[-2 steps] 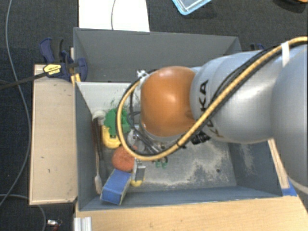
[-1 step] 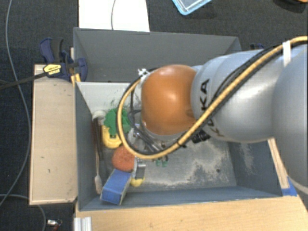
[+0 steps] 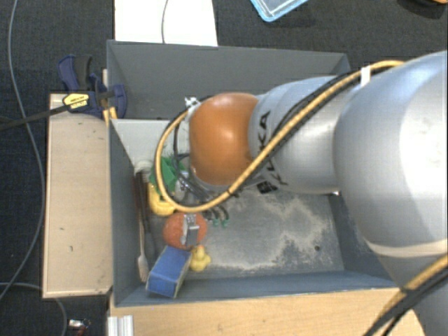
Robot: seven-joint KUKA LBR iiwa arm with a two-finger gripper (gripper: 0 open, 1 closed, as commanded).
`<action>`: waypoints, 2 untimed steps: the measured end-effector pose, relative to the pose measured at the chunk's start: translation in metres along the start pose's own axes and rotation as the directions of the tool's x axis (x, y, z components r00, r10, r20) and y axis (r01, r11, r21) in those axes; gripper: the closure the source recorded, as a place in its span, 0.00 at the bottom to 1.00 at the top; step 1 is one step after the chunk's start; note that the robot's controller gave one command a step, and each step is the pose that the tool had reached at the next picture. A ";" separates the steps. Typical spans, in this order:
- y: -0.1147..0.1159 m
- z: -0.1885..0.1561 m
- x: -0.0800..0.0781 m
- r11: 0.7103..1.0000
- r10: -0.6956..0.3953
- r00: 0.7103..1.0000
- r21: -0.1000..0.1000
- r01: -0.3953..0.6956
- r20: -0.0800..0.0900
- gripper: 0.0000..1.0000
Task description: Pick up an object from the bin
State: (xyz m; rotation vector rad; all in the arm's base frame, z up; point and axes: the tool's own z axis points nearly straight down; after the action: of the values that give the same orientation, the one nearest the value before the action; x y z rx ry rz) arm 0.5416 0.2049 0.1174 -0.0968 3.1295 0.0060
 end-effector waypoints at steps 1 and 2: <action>-0.014 0.014 -0.008 0.977 -0.214 0.977 0.016 0.214 -0.027 0.00; -0.041 0.029 -0.018 0.998 -0.060 0.998 0.009 0.060 -0.016 0.00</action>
Offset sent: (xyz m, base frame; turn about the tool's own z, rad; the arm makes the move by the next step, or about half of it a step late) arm 0.0327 -0.0774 -0.0455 0.1803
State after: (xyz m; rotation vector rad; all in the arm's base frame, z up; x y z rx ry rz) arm 0.5625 0.1651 0.0886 -0.1911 3.1404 -0.0093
